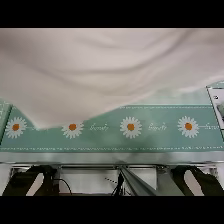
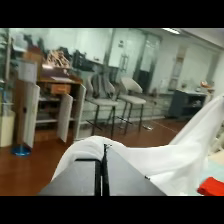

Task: Fold the shirts.

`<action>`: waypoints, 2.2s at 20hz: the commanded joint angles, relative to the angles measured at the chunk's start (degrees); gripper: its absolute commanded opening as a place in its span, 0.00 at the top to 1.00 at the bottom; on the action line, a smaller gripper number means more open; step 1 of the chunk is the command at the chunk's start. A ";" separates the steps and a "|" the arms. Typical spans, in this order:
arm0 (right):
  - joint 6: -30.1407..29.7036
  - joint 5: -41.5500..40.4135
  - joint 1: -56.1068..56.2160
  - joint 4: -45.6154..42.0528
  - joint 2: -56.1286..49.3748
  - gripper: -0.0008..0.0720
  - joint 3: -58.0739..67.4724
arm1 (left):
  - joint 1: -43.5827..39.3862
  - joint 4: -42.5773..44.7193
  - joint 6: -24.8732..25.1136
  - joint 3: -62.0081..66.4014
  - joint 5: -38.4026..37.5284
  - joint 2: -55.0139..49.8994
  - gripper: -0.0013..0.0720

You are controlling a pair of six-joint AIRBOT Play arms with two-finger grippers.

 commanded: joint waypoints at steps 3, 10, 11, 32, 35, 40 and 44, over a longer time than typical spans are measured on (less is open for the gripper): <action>5.35 24.92 -0.02 -16.06 0.20 0.96 8.81 | 0.02 22.62 -21.46 3.30 -21.81 5.31 0.95; 4.15 43.47 0.02 -13.90 -13.79 0.96 8.76 | 0.02 27.93 -19.69 -7.56 -33.55 -0.72 0.94; 3.98 43.36 0.02 -13.09 -17.92 0.96 8.76 | 0.02 28.52 -18.25 -10.88 -29.64 -2.08 0.95; 8.68 15.17 9.55 -14.29 -69.00 0.95 7.04 | -0.72 6.03 -2.84 -24.20 4.74 -60.11 0.94; 3.41 17.97 9.33 -11.17 -68.30 0.46 6.93 | 0.22 6.08 -2.67 -23.93 -1.44 -60.43 0.70; -2.32 32.50 4.50 -21.88 -61.40 0.45 7.04 | 9.94 7.82 1.64 -20.96 -20.20 -57.59 0.46; -0.98 37.38 -4.90 -21.38 -58.82 0.44 4.42 | 15.04 8.90 2.25 -24.90 -28.68 -56.33 0.33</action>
